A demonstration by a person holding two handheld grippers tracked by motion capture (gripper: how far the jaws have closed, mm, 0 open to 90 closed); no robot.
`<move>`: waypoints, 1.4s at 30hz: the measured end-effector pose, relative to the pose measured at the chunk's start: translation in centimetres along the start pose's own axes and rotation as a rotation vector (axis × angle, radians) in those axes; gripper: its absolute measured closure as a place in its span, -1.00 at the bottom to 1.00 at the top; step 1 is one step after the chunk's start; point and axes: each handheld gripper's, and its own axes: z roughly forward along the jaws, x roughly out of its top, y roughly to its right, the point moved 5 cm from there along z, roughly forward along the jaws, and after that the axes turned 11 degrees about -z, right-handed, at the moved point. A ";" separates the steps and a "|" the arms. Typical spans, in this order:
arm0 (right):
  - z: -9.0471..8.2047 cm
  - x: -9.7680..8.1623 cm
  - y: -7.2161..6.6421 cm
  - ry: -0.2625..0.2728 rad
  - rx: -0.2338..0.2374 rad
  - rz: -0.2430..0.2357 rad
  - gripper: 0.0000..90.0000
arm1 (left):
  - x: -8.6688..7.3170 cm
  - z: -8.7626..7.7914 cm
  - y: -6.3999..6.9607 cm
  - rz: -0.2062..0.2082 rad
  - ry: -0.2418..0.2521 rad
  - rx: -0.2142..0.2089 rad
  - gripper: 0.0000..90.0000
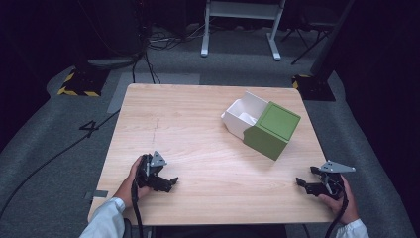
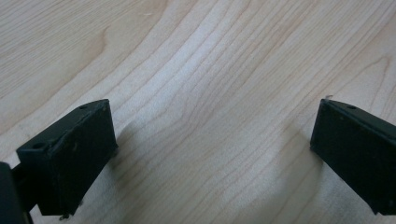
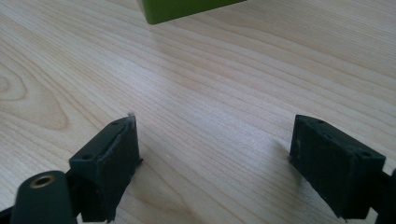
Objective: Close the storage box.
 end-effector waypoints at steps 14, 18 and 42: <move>0.0 0.0 0.0 0.000 0.000 0.000 -0.65 | 3.2 1.2 -0.4 0.024 0.001 -0.026 -0.48; 0.0 0.0 0.0 0.000 0.000 0.001 -0.65 | 5.3 1.6 -0.4 0.023 0.027 -0.017 -0.39; 0.0 0.0 0.0 0.000 0.002 0.002 -0.65 | 19.1 6.3 -0.8 -0.054 0.222 0.048 -0.32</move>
